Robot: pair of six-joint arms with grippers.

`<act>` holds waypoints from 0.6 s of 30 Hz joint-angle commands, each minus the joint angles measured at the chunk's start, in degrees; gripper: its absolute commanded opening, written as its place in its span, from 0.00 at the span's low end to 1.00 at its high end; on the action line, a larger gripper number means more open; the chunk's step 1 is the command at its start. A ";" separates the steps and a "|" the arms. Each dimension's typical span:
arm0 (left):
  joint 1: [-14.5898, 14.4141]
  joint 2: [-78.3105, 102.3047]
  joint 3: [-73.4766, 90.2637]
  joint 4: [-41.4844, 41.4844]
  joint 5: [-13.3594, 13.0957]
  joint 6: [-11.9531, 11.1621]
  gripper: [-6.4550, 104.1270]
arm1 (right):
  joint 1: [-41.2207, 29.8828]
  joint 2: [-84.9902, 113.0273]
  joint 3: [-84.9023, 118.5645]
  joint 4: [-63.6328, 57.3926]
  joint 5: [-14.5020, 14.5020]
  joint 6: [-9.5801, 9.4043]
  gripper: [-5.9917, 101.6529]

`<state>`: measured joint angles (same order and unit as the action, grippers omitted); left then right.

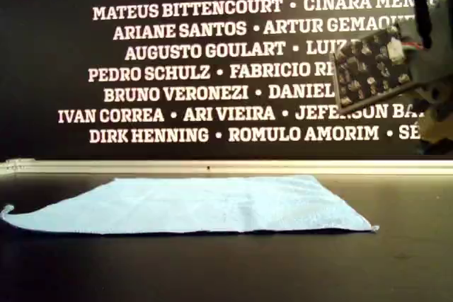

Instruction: Fold a cloth

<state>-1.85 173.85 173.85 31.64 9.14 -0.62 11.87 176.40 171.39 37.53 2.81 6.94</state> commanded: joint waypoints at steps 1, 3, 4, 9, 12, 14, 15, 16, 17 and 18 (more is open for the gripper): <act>0.26 -5.27 -1.58 -1.76 6.24 0.26 0.72 | 0.88 -1.41 -0.97 -2.72 -2.11 -0.18 0.67; 0.35 -8.35 -2.11 -1.93 11.07 0.35 0.72 | 0.88 -4.39 -1.32 -2.99 -2.11 -0.18 0.67; 0.35 -9.67 -3.08 -1.93 13.36 0.44 0.73 | 0.88 -6.06 -2.02 -3.43 -2.11 -0.18 0.67; 0.44 -22.68 -10.37 -7.03 16.79 0.44 0.72 | 0.97 -21.27 -8.09 -7.21 -2.81 -0.18 0.68; 0.35 -36.83 -19.51 -10.46 16.79 0.44 0.72 | 1.05 -35.24 -15.21 -8.88 -3.34 -0.09 0.68; 0.35 -46.85 -26.89 -10.99 16.70 0.44 0.72 | 1.05 -43.95 -20.74 -8.88 -4.04 0.00 0.68; 0.35 -51.94 -30.50 -10.90 16.70 0.44 0.73 | 1.05 -47.90 -23.12 -8.88 -4.48 0.00 0.68; 0.35 -56.87 -33.49 -10.90 16.70 0.44 0.73 | 1.05 -51.59 -25.22 -8.88 -5.10 0.00 0.68; 0.35 -60.64 -35.68 -10.99 16.70 0.44 0.73 | 1.05 -55.11 -27.16 -8.88 -5.71 0.00 0.68; 0.26 -64.07 -37.71 -10.99 16.70 0.44 0.73 | 1.05 -58.18 -28.83 -8.88 -6.50 0.00 0.68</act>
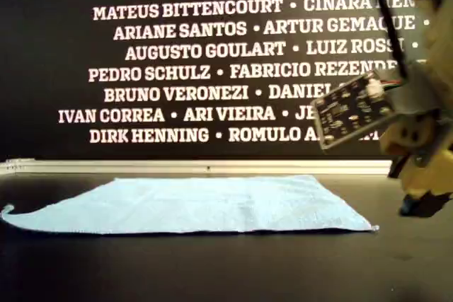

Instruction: Fold a cloth

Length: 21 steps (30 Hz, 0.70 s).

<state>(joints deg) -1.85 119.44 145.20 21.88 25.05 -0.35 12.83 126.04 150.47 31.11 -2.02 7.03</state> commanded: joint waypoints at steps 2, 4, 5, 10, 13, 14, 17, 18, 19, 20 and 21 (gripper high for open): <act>0.26 -14.41 -10.72 -1.32 1.41 0.18 0.73 | 0.09 -12.66 -10.20 -2.46 -3.52 -0.09 0.68; 0.18 -15.64 -10.63 -1.41 1.49 0.35 0.73 | 0.09 -14.77 -11.43 -2.46 -5.45 -0.09 0.68; -0.35 -15.56 -10.55 -1.41 1.49 0.88 0.73 | 0.09 -15.56 -12.04 -2.46 -6.06 -0.09 0.68; -6.50 -15.64 -10.46 -1.32 0.79 9.32 0.73 | 0.09 -18.02 -16.08 -2.46 -6.77 -0.09 0.68; -8.00 -15.38 -11.07 -1.58 0.79 10.99 0.73 | 0.09 -19.86 -17.67 -2.55 -5.98 -0.18 0.68; -8.09 -15.73 -11.60 -1.58 0.79 11.25 0.73 | 0.09 -21.36 -18.19 -2.55 -6.15 -0.18 0.68; -8.09 -16.35 -11.87 -1.85 0.79 11.69 0.73 | 0.09 -27.33 -21.97 -2.55 -6.68 -0.18 0.68; -8.09 -16.35 -11.87 -1.93 0.79 11.69 0.73 | 0.09 -29.79 -23.82 -2.64 -6.68 -0.18 0.68; -8.09 -16.35 -11.95 -1.93 0.79 11.69 0.73 | 0.09 -32.43 -25.84 -2.64 -6.68 -0.18 0.68; -8.09 -16.35 -12.30 -1.93 0.79 11.78 0.73 | 0.09 -34.80 -28.04 -2.64 -6.77 -0.18 0.68; -8.09 -16.44 -13.01 -1.93 0.79 11.78 0.73 | 0.09 -36.74 -30.15 -2.64 -6.77 -0.18 0.68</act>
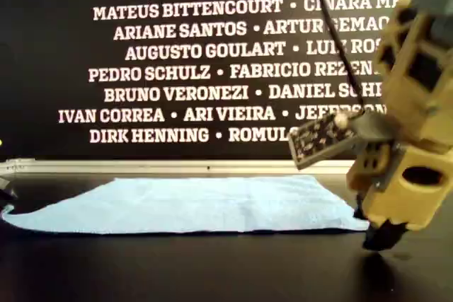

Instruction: Fold a cloth

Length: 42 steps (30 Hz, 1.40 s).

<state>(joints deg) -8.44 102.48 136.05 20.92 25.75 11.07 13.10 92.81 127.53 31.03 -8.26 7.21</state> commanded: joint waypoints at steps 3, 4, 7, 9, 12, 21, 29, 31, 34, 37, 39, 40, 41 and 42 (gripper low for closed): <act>-1.49 -1.76 -5.98 -0.97 0.09 0.35 0.73 | -0.09 -7.03 -11.60 -2.46 -0.53 -0.18 0.68; -1.49 -2.90 -6.86 -0.97 0.09 0.35 0.73 | -0.09 -7.47 -12.30 -2.46 -0.53 0.53 0.67; -1.49 -8.26 -9.67 -0.88 0.09 0.35 0.73 | -0.09 -8.44 -12.66 -2.46 -0.53 0.70 0.67; -1.49 -12.48 -11.69 -0.88 0.09 0.09 0.73 | -0.09 -8.96 -12.66 -2.46 -0.53 0.70 0.68; -1.41 -15.73 -14.15 -0.88 0.79 -0.70 0.73 | -0.18 -9.23 -12.83 -2.55 -0.53 0.70 0.68; -1.41 -18.11 -15.38 -0.79 0.88 0.18 0.72 | -0.26 -12.04 -16.70 -2.55 -0.53 0.70 0.67; -1.41 -17.14 -15.47 -0.79 0.88 -0.62 0.73 | -0.09 -14.24 -19.34 -2.55 -0.62 0.70 0.67; -1.41 -17.05 -15.03 -0.70 1.05 -0.62 0.73 | -0.09 -14.33 -19.34 -2.55 -0.62 0.70 0.67; -1.49 -16.87 -14.85 0.26 1.14 -0.70 0.72 | 0.35 -14.33 -19.34 -2.55 -0.62 0.70 0.67; -1.76 -15.64 -14.85 0.35 1.14 -0.70 0.72 | 1.05 -14.33 -19.25 -2.55 -0.62 0.70 0.66; -1.85 -15.38 -14.85 0.35 1.14 -0.70 0.72 | 1.05 -14.33 -19.25 -2.55 -0.62 0.79 0.63; -1.85 -15.56 -14.85 0.35 1.14 -0.70 0.72 | 1.05 -14.33 -19.25 -2.55 -0.62 0.79 0.61; -1.85 -15.82 -14.94 0.35 1.14 -0.70 0.72 | 1.05 -14.24 -19.34 -2.55 -0.62 0.79 0.59; -1.85 -16.00 -15.03 0.35 1.14 -0.70 0.72 | 1.05 -14.24 -19.34 -2.55 -0.62 0.79 0.56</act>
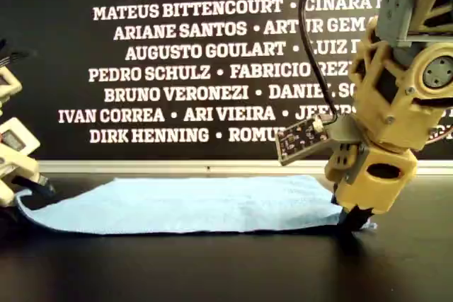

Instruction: Fold a cloth

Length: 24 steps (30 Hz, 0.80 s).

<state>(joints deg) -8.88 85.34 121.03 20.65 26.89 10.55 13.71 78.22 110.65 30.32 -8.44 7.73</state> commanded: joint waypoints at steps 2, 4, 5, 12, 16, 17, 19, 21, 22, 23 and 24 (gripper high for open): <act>-1.41 0.97 -0.18 0.62 0.00 -0.18 0.71 | 0.44 0.44 -2.55 -1.85 -0.44 0.26 0.50; -1.41 0.97 0.00 0.62 0.00 -0.18 0.69 | 0.44 0.35 -3.60 -1.85 -0.44 0.26 0.42; -1.58 0.97 0.09 0.62 0.00 -0.18 0.67 | 0.44 0.26 -4.39 -1.85 -0.44 0.26 0.38; -1.58 1.67 -0.70 0.53 0.09 -0.26 0.30 | 0.44 -2.20 -6.86 -1.85 -0.44 0.26 0.07; -1.58 1.41 -0.88 0.44 0.09 -0.26 0.11 | 0.44 -2.64 -6.94 -1.85 -0.44 0.26 0.04; -1.58 1.23 -0.88 0.44 0.09 -0.26 0.09 | 0.44 -2.64 -6.94 -1.85 -0.44 0.26 0.04; -1.58 1.67 -0.88 0.44 0.18 -0.26 0.05 | 0.44 -2.64 -6.86 -1.85 -0.44 0.26 0.04; -1.58 2.02 -0.97 0.53 0.18 -0.26 0.05 | 0.44 -2.64 -6.86 -1.85 -0.44 0.26 0.04; -1.49 2.11 -0.62 0.62 0.18 -0.35 0.05 | 0.44 -2.64 -6.86 -1.85 -0.44 0.26 0.04; -1.23 2.11 0.00 0.62 0.18 -0.35 0.05 | 0.44 -2.55 -6.68 -1.85 -0.44 0.26 0.04; -1.05 2.11 0.18 0.62 0.18 -0.35 0.05 | 0.44 -2.46 -6.59 -1.85 -0.44 0.26 0.04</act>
<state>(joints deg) -8.96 85.52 121.11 20.65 26.89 10.46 13.97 75.32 106.61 30.23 -8.44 7.73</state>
